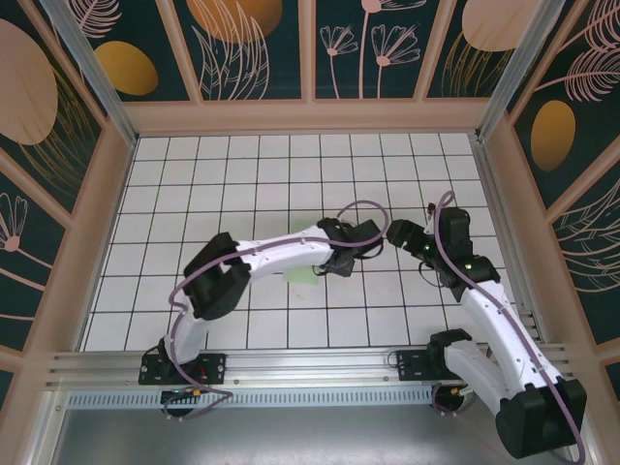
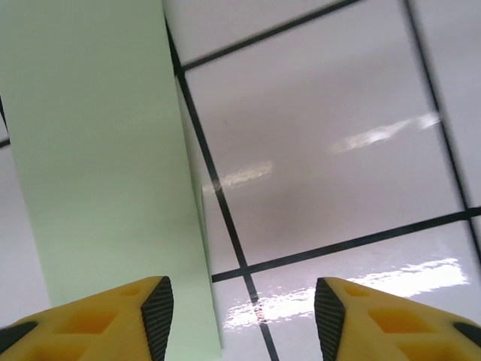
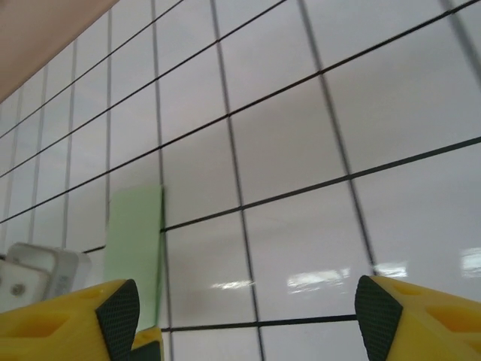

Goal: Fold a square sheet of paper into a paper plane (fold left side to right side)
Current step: Turn over the paper at the center of the table, then third fold the triangle at the center of the table.

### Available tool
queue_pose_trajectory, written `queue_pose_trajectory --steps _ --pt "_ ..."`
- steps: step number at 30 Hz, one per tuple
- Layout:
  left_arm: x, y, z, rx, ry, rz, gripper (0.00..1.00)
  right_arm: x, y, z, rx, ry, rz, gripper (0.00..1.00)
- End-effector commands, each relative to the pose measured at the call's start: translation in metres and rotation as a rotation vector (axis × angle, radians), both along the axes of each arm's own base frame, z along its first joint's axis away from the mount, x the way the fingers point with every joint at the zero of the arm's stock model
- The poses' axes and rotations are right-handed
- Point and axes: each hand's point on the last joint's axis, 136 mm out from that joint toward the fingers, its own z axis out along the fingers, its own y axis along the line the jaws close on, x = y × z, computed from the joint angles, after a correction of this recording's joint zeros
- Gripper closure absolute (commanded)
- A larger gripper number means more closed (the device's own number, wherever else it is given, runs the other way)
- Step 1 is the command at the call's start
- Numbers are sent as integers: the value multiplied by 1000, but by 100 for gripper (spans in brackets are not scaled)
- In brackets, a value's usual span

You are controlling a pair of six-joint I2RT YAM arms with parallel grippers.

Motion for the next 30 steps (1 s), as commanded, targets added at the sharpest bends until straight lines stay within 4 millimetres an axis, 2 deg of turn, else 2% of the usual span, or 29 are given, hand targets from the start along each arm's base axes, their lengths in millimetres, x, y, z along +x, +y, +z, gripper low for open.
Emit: queue_pose_trajectory --steps 1,5,9,14,20,25,30 --pt "19 8 47 -206 -69 14 39 -1 41 4 191 -9 169 26" --pt "29 57 64 -434 -112 107 34 2 78 -7 267 50 264 28" --pt "28 101 68 -618 -173 200 22 9 119 -15 285 75 339 28" --pt "29 131 71 -824 -206 272 17 32 157 -28 261 95 375 27" --pt "28 141 63 -920 -195 288 15 58 190 -57 212 138 409 27" --pt "29 141 56 -937 -176 280 14 75 204 -82 183 178 419 28" --pt "30 139 44 -928 -152 284 15 83 215 -95 170 204 450 30"
